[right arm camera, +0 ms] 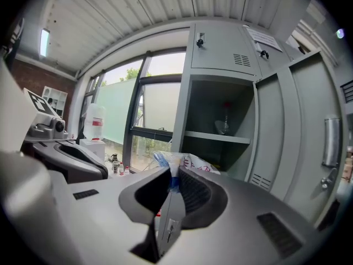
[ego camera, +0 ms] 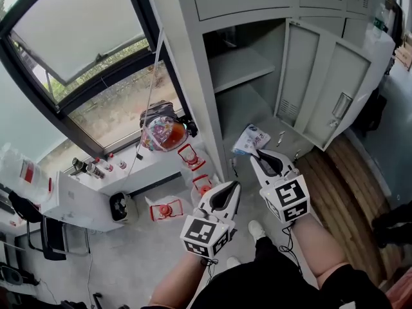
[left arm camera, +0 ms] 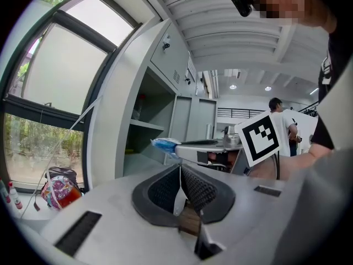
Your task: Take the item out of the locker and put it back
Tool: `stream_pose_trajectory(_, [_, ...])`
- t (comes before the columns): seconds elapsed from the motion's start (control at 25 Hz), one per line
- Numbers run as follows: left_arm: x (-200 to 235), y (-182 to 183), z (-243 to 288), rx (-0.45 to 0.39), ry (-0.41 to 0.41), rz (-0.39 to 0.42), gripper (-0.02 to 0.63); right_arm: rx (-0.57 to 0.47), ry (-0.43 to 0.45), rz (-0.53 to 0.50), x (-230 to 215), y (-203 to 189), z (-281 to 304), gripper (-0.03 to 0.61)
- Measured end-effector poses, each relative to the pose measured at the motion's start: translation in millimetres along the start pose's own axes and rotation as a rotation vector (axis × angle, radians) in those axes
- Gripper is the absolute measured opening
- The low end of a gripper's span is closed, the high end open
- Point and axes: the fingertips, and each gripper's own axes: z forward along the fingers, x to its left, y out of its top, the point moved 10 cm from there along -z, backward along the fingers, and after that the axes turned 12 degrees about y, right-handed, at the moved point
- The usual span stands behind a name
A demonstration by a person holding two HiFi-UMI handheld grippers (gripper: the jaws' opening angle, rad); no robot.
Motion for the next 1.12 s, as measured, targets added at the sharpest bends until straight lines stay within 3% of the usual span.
stream_pose_trajectory(0.6, [4,9,95,0.006,0.043,0.017,0.02,0.028,0.052,-0.015,-105,-6,67,0.1])
stream_pose_trajectory(1.12, [14,1,155,0.021,0.139,0.034,0.02,0.112,0.126,-0.007,-162,-36,136,0.1])
